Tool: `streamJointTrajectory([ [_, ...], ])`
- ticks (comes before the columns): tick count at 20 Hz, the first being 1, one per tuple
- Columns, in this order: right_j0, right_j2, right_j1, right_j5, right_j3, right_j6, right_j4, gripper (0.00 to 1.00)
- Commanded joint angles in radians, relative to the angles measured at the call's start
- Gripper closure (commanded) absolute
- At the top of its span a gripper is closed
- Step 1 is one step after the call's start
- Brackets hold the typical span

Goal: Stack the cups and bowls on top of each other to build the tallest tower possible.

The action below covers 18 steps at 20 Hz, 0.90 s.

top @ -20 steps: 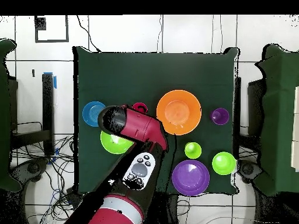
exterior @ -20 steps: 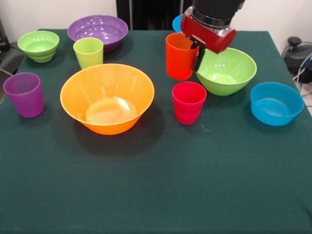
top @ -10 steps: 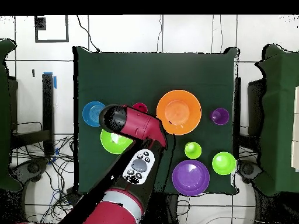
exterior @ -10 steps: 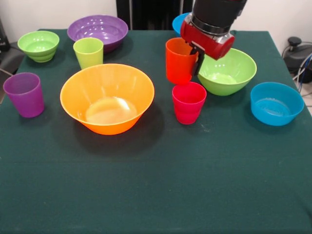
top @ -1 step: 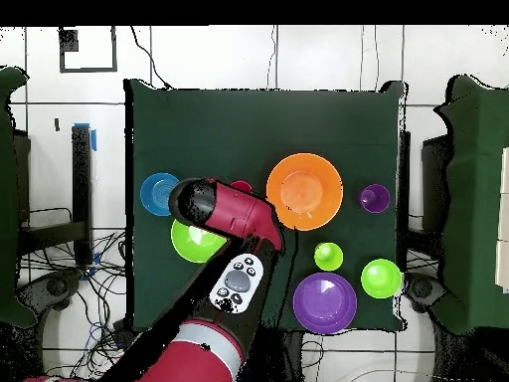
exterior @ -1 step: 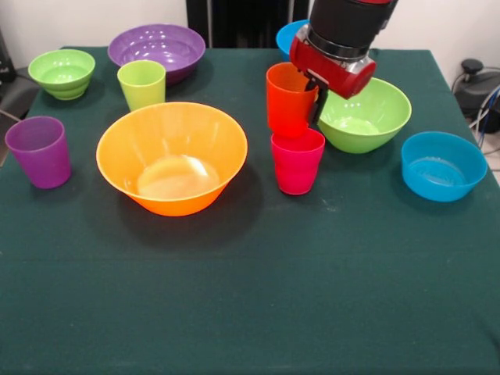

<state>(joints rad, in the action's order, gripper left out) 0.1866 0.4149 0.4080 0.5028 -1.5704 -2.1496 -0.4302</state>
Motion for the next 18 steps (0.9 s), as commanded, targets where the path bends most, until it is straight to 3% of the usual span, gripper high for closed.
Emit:
streamJointTrajectory([
  [1,0.009,-0.140,-0.038,-0.021,0.042,-0.197,-0.042,1.00],
  [18,0.011,-0.153,-0.037,-0.057,0.031,-0.200,-0.090,1.00],
])
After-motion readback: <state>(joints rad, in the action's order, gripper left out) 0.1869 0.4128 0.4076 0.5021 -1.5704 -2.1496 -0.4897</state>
